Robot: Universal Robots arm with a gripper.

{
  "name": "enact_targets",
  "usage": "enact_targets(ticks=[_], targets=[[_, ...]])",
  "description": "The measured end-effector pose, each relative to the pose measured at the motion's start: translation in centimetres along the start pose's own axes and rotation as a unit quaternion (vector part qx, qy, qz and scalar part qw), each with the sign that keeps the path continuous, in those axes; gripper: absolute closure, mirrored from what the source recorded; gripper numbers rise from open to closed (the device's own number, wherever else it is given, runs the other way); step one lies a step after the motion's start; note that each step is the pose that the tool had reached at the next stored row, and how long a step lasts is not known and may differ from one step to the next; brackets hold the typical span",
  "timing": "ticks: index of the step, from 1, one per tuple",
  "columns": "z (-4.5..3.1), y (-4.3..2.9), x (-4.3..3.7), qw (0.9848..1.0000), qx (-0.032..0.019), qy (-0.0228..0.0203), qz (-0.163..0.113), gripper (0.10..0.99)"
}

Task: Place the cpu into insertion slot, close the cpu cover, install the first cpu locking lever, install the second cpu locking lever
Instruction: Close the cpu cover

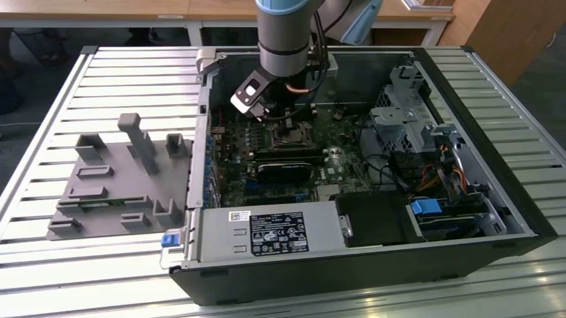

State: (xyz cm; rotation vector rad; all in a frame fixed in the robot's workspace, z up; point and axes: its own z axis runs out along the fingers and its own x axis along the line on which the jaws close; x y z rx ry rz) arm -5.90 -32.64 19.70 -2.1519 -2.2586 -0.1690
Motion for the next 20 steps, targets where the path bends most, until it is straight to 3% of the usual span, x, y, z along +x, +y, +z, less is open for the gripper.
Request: enact_targets(ticks=[6,10,13,20], targets=[[-0.01,0.01,-0.15,1.0,0.0013,0.0047,0.001,0.98],[-0.23,0.18,0.09,1.0,-0.0014,0.0097,0.001,0.98],[-0.79,0.21,0.13,1.0,-0.0009,0.0089,0.001,0.98],[-1.04,0.23,0.15,1.0,-0.0009,0.0089,0.001,0.98]])
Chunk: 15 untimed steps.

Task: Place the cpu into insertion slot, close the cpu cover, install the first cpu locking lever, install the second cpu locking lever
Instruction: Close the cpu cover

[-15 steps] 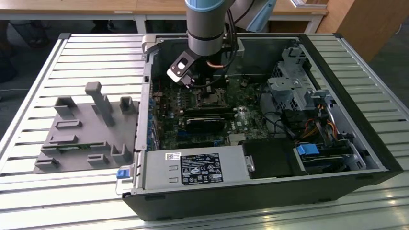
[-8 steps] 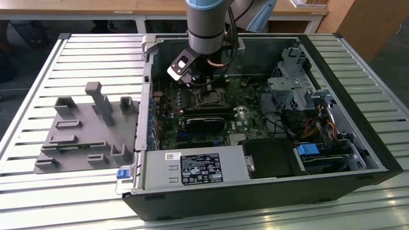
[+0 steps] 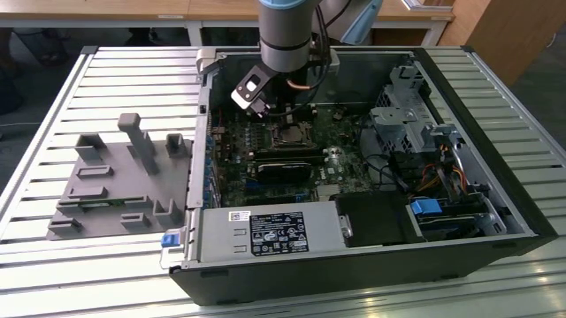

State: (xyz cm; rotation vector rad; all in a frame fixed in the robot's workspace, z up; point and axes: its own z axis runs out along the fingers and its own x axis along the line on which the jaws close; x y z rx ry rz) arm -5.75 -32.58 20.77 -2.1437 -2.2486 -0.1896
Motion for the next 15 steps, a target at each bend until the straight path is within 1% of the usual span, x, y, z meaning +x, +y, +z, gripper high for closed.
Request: enact_targets(ticks=[5,10,15], targets=[[-0.01,0.18,-0.02,1.0,0.0004,0.0001,0.0,0.98],[0.02,0.62,-0.04,1.0,0.0004,0.0001,0.0,0.98],[0.04,0.82,-0.05,1.0,0.0004,0.0001,0.0,0.98]])
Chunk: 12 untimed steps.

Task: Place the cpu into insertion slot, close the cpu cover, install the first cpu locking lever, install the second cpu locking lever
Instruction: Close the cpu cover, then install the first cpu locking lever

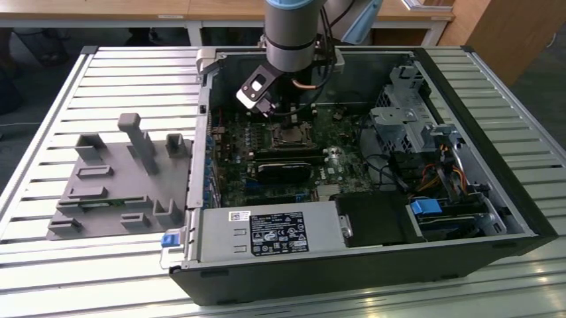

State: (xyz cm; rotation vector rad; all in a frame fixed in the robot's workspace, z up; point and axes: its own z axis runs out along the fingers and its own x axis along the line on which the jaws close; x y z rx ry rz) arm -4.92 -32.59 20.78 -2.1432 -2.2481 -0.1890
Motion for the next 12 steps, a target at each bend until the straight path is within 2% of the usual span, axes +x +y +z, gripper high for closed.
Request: enact_targets(ticks=[7,12], targets=[[-0.11,0.08,0.01,1.0,0.0,-0.0001,0.0,0.98],[-1.07,0.15,0.11,1.0,0.0,0.0,0.0,0.98]])
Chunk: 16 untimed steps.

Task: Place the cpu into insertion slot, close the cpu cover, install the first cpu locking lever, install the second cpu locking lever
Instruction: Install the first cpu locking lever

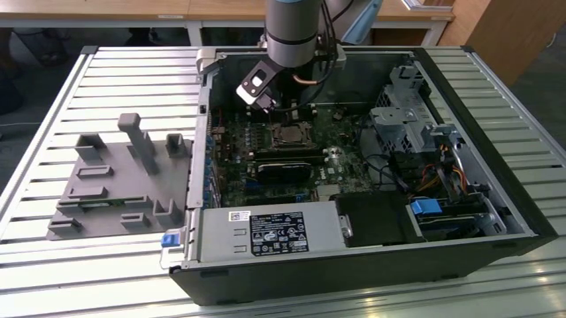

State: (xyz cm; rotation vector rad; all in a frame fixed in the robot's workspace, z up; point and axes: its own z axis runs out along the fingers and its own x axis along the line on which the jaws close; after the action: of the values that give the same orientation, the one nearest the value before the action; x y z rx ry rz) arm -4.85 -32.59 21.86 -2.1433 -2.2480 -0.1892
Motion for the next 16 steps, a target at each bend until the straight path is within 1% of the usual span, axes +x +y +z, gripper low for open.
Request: enact_targets(ticks=[7,9,11,14,16], targets=[[-2.18,0.15,0.23,1.0,0.0001,-0.0001,0.0,0.98],[-2.61,0.18,0.28,1.0,0.0001,0.0,0.0,0.98],[-2.64,0.18,0.28,1.0,0.0004,0.0004,-0.004,0.98],[-2.62,0.18,0.28,0.9995,0.0032,0.0021,-0.03,0.98],[-2.61,0.18,0.27,0.9988,0.0052,0.0032,-0.048,0.98]])
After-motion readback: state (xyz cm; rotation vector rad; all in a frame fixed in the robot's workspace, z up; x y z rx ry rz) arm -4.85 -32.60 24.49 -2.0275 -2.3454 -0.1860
